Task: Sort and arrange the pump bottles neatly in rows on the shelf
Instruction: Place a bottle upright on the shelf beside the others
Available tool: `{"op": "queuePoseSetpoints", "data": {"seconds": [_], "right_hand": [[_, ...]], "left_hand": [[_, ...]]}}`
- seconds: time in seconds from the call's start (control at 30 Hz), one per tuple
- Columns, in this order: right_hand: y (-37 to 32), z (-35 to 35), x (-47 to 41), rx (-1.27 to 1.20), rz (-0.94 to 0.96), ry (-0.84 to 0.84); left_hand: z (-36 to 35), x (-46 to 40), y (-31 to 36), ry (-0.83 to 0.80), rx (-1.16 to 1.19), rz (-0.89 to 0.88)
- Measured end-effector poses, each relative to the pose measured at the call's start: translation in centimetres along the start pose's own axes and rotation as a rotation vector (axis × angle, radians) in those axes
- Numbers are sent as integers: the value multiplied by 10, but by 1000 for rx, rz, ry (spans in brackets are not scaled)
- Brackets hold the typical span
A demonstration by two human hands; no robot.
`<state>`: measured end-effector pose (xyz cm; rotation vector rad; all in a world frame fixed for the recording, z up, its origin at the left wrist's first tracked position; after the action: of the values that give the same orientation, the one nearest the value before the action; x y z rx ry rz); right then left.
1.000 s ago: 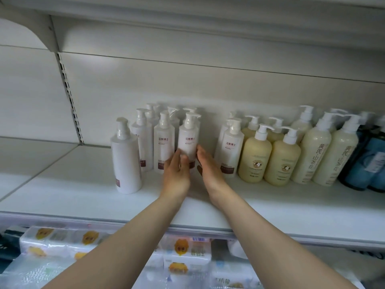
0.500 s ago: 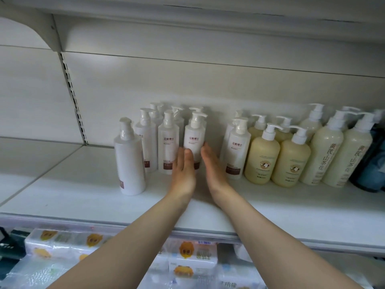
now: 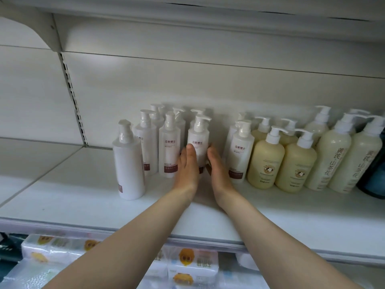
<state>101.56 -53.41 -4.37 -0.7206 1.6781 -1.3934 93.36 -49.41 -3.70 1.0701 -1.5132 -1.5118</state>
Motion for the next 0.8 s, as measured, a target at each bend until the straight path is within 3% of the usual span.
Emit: {"op": "queuePoseSetpoints", "data": {"seconds": [0.3, 0.8], "right_hand": [[-5, 0, -10, -65, 69, -71], [-10, 6, -9, -115, 67, 45]], "left_hand": [[-11, -25, 4, 64, 274, 118], [-25, -32, -23, -10, 191, 173]]}}
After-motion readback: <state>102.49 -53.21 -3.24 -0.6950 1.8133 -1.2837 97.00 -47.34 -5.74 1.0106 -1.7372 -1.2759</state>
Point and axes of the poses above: each hand's wrist, its own x-axis away from the middle knuckle, its own z-axis out of the back of the hand, y = z × x, the point moved 4 cm from there along -x, towards the middle knuckle, and after that the axes turned 3 degrees about z, right-handed, at the moved point
